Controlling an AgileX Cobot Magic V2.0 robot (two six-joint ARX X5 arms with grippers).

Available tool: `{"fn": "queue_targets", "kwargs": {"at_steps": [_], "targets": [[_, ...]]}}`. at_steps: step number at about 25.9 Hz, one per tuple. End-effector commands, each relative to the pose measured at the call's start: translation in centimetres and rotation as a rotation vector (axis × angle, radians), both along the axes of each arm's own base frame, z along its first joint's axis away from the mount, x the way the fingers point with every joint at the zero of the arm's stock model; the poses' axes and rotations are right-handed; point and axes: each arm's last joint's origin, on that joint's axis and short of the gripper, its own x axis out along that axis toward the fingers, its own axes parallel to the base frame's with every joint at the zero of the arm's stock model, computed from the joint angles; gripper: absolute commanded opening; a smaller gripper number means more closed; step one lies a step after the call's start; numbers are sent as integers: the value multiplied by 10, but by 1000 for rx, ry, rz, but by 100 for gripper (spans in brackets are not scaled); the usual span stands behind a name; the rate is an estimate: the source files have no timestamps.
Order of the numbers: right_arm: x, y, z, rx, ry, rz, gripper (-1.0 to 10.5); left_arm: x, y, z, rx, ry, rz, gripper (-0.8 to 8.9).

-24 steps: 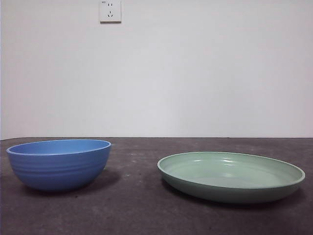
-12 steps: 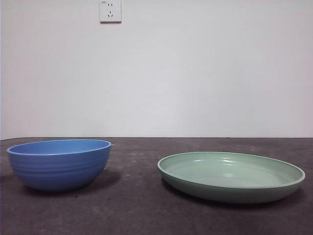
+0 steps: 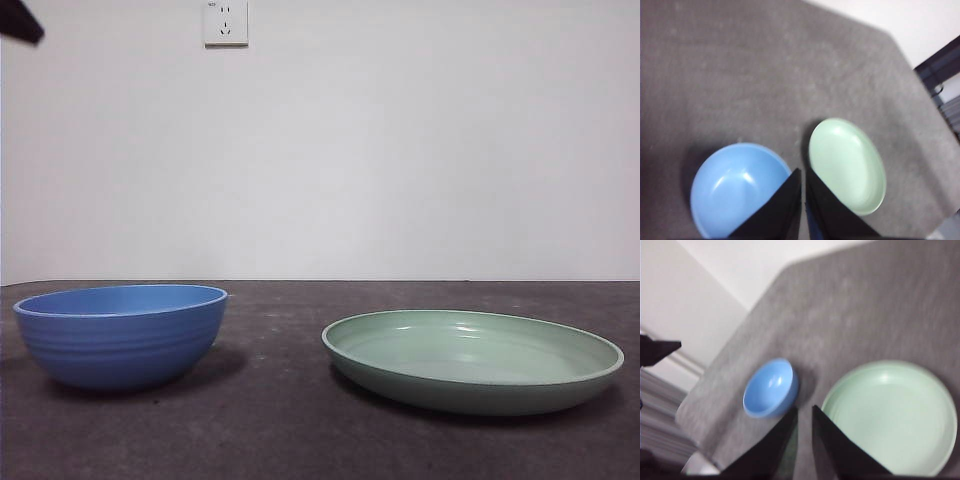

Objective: Pick up the blue bowl, put it on the green plate, put it on desk

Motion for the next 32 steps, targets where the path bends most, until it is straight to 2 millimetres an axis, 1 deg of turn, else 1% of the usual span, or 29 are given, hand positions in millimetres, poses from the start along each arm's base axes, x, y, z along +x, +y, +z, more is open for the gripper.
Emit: {"fn": "queue_targets", "kwargs": {"at_steps": [1,4,7,14,15,16,18,19,21,22,23,25,29,32], "targets": [[8,0,-5,-35,40,29,43,11,-1,-3,48,-5,-46,19],[16,0,-12,-98,40,51,44,19,-1,-10,50,38,-47,19],[21,-1,-15,-124,56,32,44,24,-1,-15,49,65,-48,19],[23,-1,-17,-126,72,31,46,28,-1,-18,49,84,-49,37],[23,-1,-17,-126,72,31,68,28,-1,-18,49,84,-49,58],[23,-1,-17,-126,72,31,123,28,-1,-18,49,84,-49,106],[23,-1,-17,-126,72,31,249,28,-1,-18,49,84,-49,235],[23,-1,-17,-126,72,31,322,28,-1,-18,49,84,-49,329],[23,-1,-17,-126,72,31,435,28,-1,-18,49,83,-49,485],[23,-1,-17,-126,72,31,487,28,-1,-18,49,82,-48,547],[23,-1,-17,-126,72,31,525,28,-1,-18,49,82,-49,588],[23,-1,-17,-126,72,31,566,28,-1,-18,49,82,-48,605],[23,-1,-17,-123,64,34,568,29,-1,-18,51,85,-47,603],[24,-1,-16,-123,60,34,568,30,0,-21,66,116,-12,603]]}}
